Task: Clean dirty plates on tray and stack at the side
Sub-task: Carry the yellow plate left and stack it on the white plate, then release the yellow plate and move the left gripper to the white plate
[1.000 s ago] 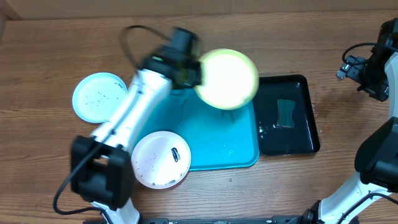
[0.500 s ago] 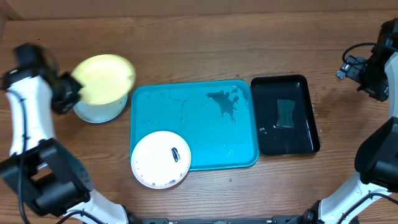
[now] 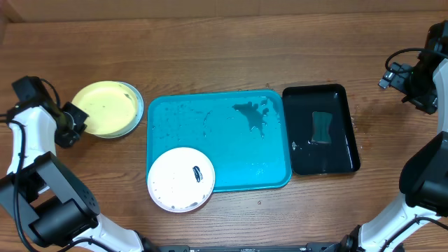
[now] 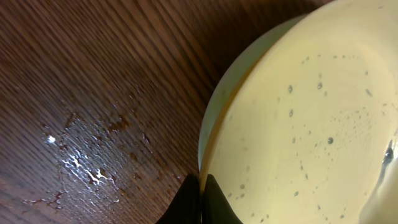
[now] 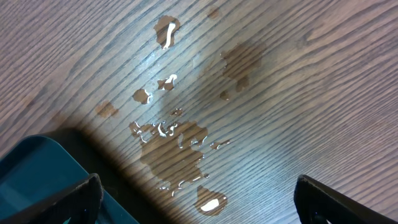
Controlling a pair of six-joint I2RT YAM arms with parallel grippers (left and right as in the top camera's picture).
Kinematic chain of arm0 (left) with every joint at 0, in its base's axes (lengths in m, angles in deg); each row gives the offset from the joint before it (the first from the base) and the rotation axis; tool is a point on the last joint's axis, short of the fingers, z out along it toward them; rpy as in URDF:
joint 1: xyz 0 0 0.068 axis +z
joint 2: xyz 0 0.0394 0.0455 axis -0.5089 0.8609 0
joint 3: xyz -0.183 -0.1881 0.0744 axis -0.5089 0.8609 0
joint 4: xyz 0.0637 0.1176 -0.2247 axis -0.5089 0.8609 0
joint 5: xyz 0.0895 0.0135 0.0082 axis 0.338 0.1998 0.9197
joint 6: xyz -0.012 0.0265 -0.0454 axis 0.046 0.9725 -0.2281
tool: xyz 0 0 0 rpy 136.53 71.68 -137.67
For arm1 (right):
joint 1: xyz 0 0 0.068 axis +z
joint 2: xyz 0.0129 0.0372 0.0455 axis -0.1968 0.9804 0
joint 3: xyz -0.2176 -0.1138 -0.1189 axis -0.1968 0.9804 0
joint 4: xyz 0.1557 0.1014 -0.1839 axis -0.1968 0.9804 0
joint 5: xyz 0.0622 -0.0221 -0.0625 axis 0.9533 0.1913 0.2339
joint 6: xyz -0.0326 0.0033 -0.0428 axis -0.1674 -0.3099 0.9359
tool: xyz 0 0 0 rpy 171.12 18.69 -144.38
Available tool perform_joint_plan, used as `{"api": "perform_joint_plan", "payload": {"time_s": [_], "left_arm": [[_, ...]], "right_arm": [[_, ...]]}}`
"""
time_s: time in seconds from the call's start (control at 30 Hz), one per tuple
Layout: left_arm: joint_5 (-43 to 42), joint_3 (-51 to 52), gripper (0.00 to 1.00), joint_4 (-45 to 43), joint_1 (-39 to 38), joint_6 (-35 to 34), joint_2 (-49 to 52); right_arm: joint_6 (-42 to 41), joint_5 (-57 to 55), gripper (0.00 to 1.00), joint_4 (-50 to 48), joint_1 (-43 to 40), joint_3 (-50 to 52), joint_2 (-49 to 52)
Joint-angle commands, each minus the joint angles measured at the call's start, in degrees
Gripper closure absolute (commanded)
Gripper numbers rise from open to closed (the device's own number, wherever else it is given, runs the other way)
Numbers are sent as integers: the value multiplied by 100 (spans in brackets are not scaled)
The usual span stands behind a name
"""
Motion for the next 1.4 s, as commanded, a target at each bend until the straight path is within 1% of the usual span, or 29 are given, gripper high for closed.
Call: {"api": "perform_joint_plan", "payload": {"time_s": [0.0,0.17,0.27,0.5,0.57,0.6,0.67,0.7,0.77,0.8,0.83,0.93,1.0,1.03,1.07,1.1,1.13,1.17,1.2,1.37], "left_arm": [[-4,129,96,-138,-63,-55,-181],[-7,129,95,-170,-70,-55,-181],[-2,129,91,-173,-70,-52,-181],[-7,131,92,-221,-83,-59,-181],[-4,146,91,-262,-120,-57,-181],[-7,151,83,-275,-149,-57,-181],[-15,153,64,-275,-201,-57,-181],[-76,153,49,-271,-236,-50,-181],[-341,153,22,-234,-310,48,-181],[-560,153,16,-212,-354,203,-181],[-776,153,14,-203,-393,365,-181],[-1340,151,12,-96,-531,608,-181],[-1681,151,14,127,-636,614,-184],[-1847,151,14,251,-680,621,-184],[-2194,151,15,527,-761,793,-184],[-2393,151,17,684,-802,940,-197],[-2575,151,23,879,-859,1113,-219],[-2673,151,26,1049,-905,1250,-251],[-2719,151,27,1231,-957,1410,-313],[-2699,153,27,2033,-1134,1779,-981]], "right_arm": [[-24,24,0,-33,7,-72,-74],[-24,24,0,-33,4,-72,-74],[-24,24,0,-33,4,-72,-74],[-24,24,0,-33,4,-72,-74],[-24,24,0,-33,4,-72,-74],[-24,24,0,-33,4,-72,-74],[-24,24,0,-33,7,-72,-74],[-24,24,0,-33,7,-72,-74],[-24,24,0,-33,4,-72,-74],[-24,24,0,-33,4,-72,-74],[-24,24,0,-33,4,-72,-74],[-24,24,0,-33,7,-72,-74],[-24,24,0,-33,7,-72,-74],[-24,24,0,-33,7,-74,-74],[-24,24,0,-33,4,-72,-74],[-24,24,0,-33,4,-72,-74],[-24,24,0,-33,4,-72,-74],[-24,24,0,-33,7,-74,-74],[-24,24,0,-33,4,-72,-74],[-24,24,0,-33,4,-72,-74]]}}
